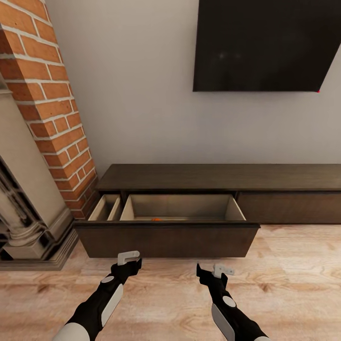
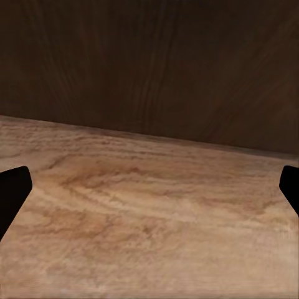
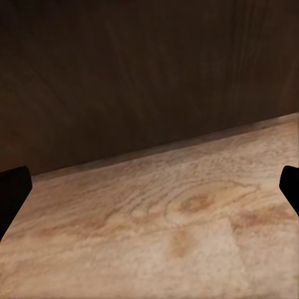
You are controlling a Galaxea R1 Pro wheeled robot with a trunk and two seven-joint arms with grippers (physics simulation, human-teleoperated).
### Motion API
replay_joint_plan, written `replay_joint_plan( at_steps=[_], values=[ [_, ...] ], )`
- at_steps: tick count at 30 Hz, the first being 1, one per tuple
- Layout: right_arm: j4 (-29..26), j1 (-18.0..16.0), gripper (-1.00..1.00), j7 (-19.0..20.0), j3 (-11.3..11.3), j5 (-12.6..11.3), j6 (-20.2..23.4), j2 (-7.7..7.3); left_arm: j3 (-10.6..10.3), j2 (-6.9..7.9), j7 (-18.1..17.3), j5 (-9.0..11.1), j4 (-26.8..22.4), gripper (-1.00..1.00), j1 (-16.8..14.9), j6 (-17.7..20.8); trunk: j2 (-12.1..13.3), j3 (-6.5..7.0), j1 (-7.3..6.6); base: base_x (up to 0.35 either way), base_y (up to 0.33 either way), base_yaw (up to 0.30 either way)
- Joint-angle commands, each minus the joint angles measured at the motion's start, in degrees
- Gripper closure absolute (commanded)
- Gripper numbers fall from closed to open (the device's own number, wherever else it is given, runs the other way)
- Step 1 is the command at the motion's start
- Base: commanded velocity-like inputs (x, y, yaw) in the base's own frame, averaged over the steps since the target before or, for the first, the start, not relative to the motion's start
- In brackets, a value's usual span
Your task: Place each of the two pumpkins and all three candles from the living room inside a cabinet in the living room (use any cabinet), then make sure every cabinet is closed, and position the cauldron so it is next to a table in the living room.
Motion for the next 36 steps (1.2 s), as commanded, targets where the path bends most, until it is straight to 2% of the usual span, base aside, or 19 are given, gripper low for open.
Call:
replay_joint_plan(
  at_steps=[1, 3, 7, 28, 36],
  values=[
    [0.00, -0.05, -1.00, -0.39, 0.47, -0.60, -0.30, -0.05, -0.31, 0.05, 0.48, 0.14, -0.11, -1.00, -0.01, 0.23, -0.02, -0.05, -0.01, 0.021, 0.000, 0.000],
    [-0.02, -0.05, -1.00, -0.39, 0.50, -0.61, -0.30, -0.05, -0.27, 0.01, 0.53, -1.76, -0.11, -1.00, -0.01, 0.23, -0.02, -0.05, -0.01, 0.133, 0.044, 0.000],
    [-0.01, -0.05, -1.00, -0.39, 0.49, -0.61, -0.29, -0.05, -0.24, -0.03, 0.58, -3.48, -0.11, -1.00, -0.01, 0.23, -0.02, -0.05, -0.01, 0.238, 0.096, 0.000],
    [0.06, -0.05, -1.00, -0.39, 0.45, -0.86, -0.37, -0.05, -0.23, -0.04, 0.58, -3.82, -0.04, -1.00, -0.01, 0.15, -0.02, -0.05, -0.01, 0.062, 0.018, 0.000],
    [0.15, -0.05, -1.00, -0.39, 0.45, -1.17, -4.31, -0.05, -0.23, -0.04, 0.58, -4.17, 0.99, -1.00, -0.01, -0.34, -0.02, -0.05, -0.01, 0.000, 0.000, 0.000]
  ],
)
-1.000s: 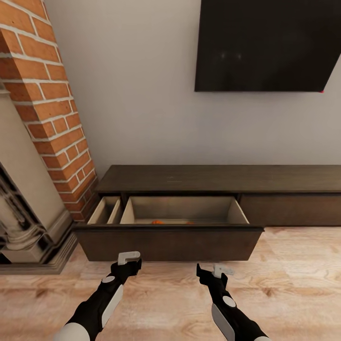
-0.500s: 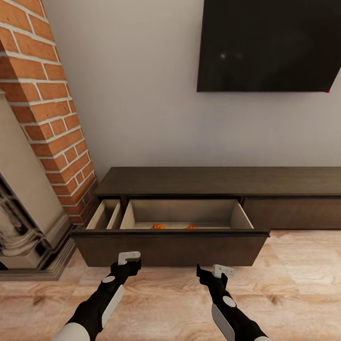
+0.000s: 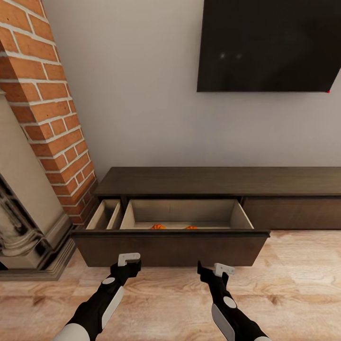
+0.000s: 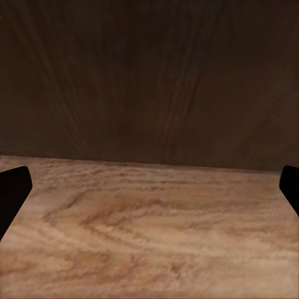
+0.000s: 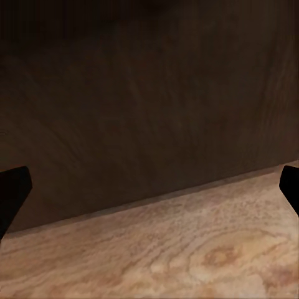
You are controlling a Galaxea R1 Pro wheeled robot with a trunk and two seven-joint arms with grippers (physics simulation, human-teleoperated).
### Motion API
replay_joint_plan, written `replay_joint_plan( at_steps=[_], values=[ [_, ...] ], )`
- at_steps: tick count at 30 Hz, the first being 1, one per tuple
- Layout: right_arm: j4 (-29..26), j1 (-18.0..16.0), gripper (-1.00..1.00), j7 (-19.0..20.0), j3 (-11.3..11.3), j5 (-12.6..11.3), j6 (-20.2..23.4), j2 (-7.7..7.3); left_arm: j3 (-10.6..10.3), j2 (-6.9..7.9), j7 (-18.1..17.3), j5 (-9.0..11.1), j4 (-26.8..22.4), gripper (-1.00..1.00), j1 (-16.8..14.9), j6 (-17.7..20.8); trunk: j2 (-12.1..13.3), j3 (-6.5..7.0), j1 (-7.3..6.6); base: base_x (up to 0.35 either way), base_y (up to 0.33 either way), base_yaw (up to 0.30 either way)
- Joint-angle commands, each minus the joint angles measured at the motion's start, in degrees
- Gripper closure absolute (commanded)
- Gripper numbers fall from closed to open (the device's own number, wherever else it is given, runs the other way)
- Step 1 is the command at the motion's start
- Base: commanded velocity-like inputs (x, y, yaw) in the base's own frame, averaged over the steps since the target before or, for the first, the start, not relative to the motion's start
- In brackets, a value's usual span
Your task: Place each of the two pumpkins and all three candles from the living room inside a cabinet in the living room (use any cabinet), then make sure every cabinet is closed, and position the cauldron so it is next to a table in the living room.
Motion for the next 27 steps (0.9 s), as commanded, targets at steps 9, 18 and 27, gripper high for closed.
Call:
replay_joint_plan(
  at_steps=[9, 18, 27],
  values=[
    [0.04, -0.05, -1.00, -0.40, 0.48, -0.36, -3.57, -0.05, -0.33, 0.05, 0.44, 0.63, 0.03, -1.00, -0.01, -0.48, -0.02, -0.05, -0.01, 0.004, 0.000, 0.000],
    [0.11, -0.05, -1.00, -0.40, 0.48, -0.26, -3.82, -0.05, -0.33, 0.05, 0.40, 0.63, 0.03, -1.00, -0.01, -0.52, -0.02, -0.05, -0.01, 0.084, 0.012, 0.000],
    [1.39, -0.05, -1.00, -0.40, 0.48, -0.17, -3.81, -0.05, -0.33, 0.05, 0.40, 0.63, 0.11, -1.00, -0.01, -0.53, -0.02, -0.05, -0.01, 0.119, 0.000, 0.000]
  ],
)
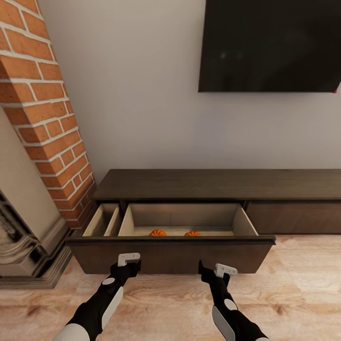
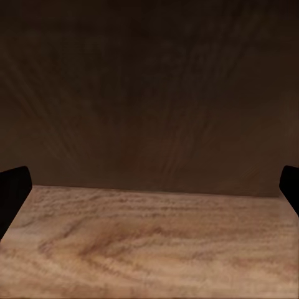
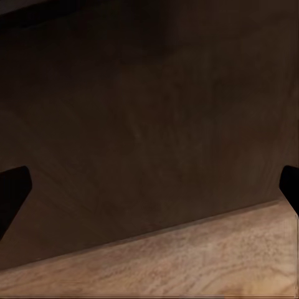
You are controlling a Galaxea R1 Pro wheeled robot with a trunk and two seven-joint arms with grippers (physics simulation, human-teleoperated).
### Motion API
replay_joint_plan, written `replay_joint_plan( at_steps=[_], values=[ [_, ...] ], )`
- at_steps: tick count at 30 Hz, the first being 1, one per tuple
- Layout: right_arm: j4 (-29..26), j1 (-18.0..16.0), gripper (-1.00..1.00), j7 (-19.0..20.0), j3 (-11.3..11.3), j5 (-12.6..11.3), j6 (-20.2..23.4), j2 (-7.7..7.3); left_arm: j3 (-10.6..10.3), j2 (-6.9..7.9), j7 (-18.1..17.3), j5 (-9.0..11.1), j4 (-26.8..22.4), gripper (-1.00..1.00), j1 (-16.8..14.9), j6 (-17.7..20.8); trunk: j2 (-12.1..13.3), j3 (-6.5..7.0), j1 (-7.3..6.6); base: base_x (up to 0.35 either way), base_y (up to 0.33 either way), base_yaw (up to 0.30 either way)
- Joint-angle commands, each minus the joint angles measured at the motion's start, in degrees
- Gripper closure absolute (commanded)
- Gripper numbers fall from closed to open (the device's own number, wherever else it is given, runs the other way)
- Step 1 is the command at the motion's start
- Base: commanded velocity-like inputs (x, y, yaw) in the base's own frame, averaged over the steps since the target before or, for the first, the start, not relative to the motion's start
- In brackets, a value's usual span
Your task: Place each of the two pumpkins and all three candles from the living room inside a cabinet in the living room (use any cabinet), then make sure every cabinet is closed, and position the cauldron so it is next to a table in the living room.
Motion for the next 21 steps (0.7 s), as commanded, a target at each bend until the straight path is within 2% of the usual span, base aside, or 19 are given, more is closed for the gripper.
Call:
replay_joint_plan(
  at_steps=[1, 21],
  values=[
    [0.60, -0.05, -1.00, -0.42, 0.49, -0.38, -0.28, -0.05, -0.34, 0.05, 0.48, 0.60, -0.11, -1.00, -0.01, 0.26, -0.02, -0.05, 0.00, 0.103, 0.000, 0.000],
    [2.17, -0.05, -1.00, -0.44, 0.49, -0.36, -0.30, -0.05, -0.37, 0.05, 0.48, 0.52, -0.06, -1.00, -0.01, 0.22, -0.02, -0.05, 0.00, 0.122, 0.000, 0.000]
  ],
)
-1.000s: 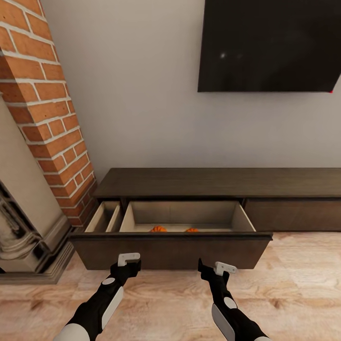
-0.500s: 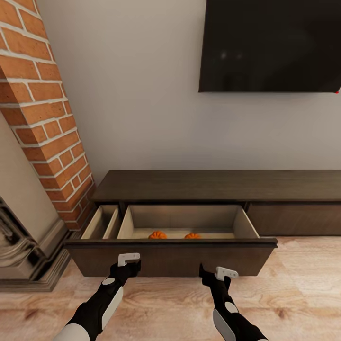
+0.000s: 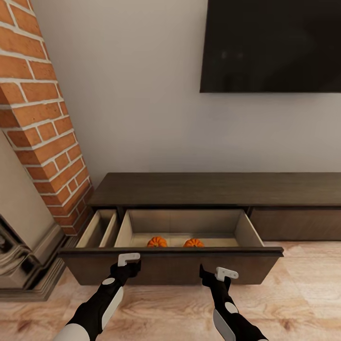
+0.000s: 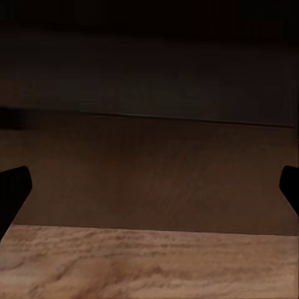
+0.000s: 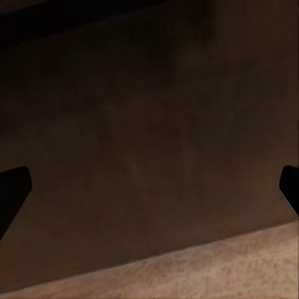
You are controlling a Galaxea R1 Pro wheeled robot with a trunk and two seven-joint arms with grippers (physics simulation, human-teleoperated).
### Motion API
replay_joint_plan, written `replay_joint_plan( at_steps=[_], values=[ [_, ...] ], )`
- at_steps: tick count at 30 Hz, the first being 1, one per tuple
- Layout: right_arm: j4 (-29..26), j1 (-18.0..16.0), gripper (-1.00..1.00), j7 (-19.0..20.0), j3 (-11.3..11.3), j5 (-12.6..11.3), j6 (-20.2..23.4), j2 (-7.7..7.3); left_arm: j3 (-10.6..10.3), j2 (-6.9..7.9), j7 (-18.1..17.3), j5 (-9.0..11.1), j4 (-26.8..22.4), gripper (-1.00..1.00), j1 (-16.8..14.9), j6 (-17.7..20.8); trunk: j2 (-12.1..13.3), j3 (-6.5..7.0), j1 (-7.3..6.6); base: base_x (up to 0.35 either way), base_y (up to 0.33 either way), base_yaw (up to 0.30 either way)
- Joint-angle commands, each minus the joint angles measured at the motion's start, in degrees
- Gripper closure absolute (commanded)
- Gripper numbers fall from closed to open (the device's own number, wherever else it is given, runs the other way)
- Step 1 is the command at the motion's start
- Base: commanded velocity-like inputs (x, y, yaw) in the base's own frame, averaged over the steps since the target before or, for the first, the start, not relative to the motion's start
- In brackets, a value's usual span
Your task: Place each of the two pumpkins and all three candles from the living room inside a cabinet in the living room (use any cabinet), then make sure every cabinet is closed, and position the cauldron so it is next to a table in the living room.
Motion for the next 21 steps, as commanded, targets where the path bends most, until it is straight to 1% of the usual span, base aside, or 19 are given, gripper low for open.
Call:
replay_joint_plan(
  at_steps=[1, 10, 16, 21],
  values=[
    [0.01, -0.05, -1.00, -0.42, 0.49, -0.42, -0.25, -0.04, -0.35, 0.05, 0.48, 0.60, -0.11, -1.00, -0.01, 0.24, -0.02, -0.05, 0.00, 0.108, 0.000, 0.000],
    [0.01, -0.05, -1.00, -0.47, 0.49, -0.50, -0.25, -0.04, -0.34, 0.05, 0.48, 0.60, -0.07, -1.00, -0.01, 0.23, -0.02, -0.05, 0.00, 0.100, 0.000, 0.000],
    [0.01, -0.05, -1.00, -0.47, 0.49, -0.51, -0.25, -0.04, -0.31, 0.05, 0.48, 0.60, -0.07, -1.00, -0.01, 0.25, -0.02, -0.05, 0.00, 0.039, 0.000, 0.000],
    [0.01, -0.05, -1.00, -0.47, 0.49, -0.63, -0.25, -0.04, -0.31, 0.05, 0.48, 0.60, -0.07, -1.00, -0.01, 0.26, -0.02, -0.05, 0.00, 0.100, 0.000, 0.000]
  ],
)
